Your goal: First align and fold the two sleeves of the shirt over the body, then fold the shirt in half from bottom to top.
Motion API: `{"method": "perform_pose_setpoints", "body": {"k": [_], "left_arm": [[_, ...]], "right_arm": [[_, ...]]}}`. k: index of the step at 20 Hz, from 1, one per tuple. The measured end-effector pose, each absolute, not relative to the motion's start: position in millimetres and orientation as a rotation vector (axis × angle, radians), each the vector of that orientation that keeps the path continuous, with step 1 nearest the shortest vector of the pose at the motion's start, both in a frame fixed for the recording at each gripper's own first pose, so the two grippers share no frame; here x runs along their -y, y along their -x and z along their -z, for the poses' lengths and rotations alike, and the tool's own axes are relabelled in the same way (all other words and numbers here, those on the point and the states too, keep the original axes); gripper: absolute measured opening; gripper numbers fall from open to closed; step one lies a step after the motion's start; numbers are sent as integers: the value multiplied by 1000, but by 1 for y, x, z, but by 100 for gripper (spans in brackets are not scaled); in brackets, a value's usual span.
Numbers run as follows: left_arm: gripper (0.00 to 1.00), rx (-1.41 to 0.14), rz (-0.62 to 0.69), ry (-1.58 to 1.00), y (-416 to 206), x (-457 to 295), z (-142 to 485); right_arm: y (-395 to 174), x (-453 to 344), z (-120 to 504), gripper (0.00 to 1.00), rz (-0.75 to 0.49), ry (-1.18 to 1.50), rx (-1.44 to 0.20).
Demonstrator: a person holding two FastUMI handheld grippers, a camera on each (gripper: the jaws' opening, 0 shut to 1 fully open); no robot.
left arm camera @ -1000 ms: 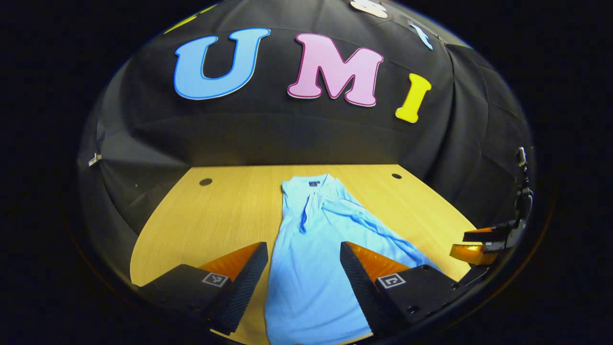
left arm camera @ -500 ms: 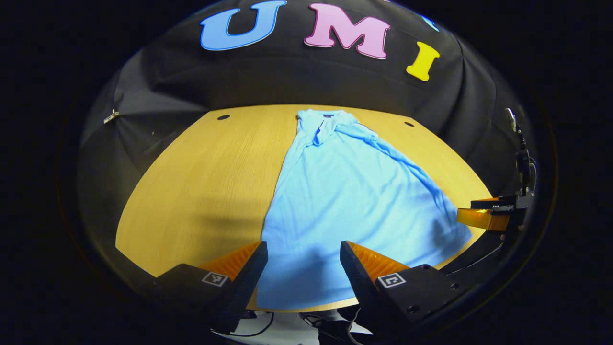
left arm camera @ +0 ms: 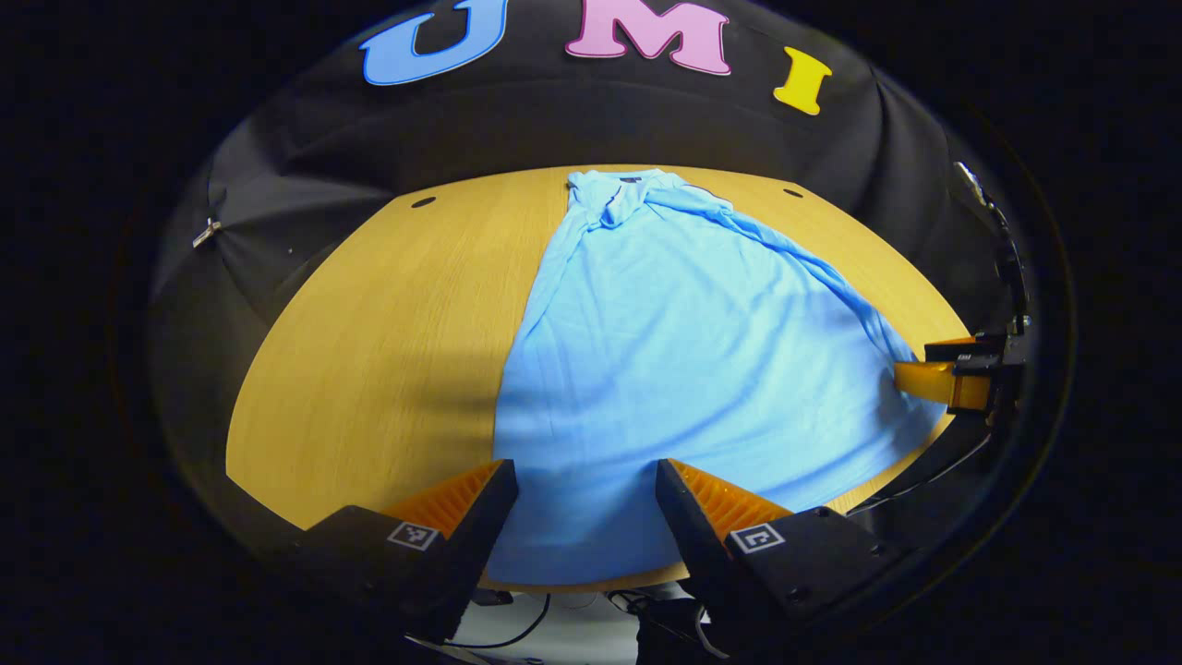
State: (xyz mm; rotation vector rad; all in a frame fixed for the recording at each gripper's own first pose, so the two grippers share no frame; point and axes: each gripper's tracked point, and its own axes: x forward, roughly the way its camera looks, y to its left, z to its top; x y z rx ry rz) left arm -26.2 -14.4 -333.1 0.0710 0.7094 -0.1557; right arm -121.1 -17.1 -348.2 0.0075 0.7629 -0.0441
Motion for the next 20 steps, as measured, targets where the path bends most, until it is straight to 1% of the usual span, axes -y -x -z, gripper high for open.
{"method": "perform_pose_setpoints", "body": {"k": [3,4,5,6,7,8,9,11,12,14,15,16,20], "left_arm": [[99,-702,146,-64,26,16,334],[98,-695,153,-58,25,20,335],[85,-688,177,-79,25,30,335],[67,-686,196,-97,26,37,335],[62,-684,208,-109,26,41,334],[46,-685,213,-120,25,46,334],[31,-689,218,-123,25,50,335],[21,-703,224,-101,24,54,333],[14,-710,222,-89,25,54,331],[7,-721,244,-52,24,59,330],[7,-725,263,-17,25,64,328],[6,-730,261,13,26,64,326],[6,-679,251,46,26,68,296]], "right_arm": [[119,12,350,97,40,-68,-754],[118,9,350,94,45,-80,-744],[120,0,351,75,12,-62,-743],[120,-5,350,75,1,-55,-738],[121,-7,350,50,-12,-43,-742],[121,-13,349,39,-30,-38,-739],[121,-16,349,24,-34,-29,-744],[120,-19,350,10,-52,10,-747],[117,-24,354,7,-89,19,-754],[124,-31,348,5,-150,20,-765],[124,-30,348,0,-160,15,-763],[124,-30,346,5,-169,9,-760],[119,-23,322,5,-195,40,-689]]}}
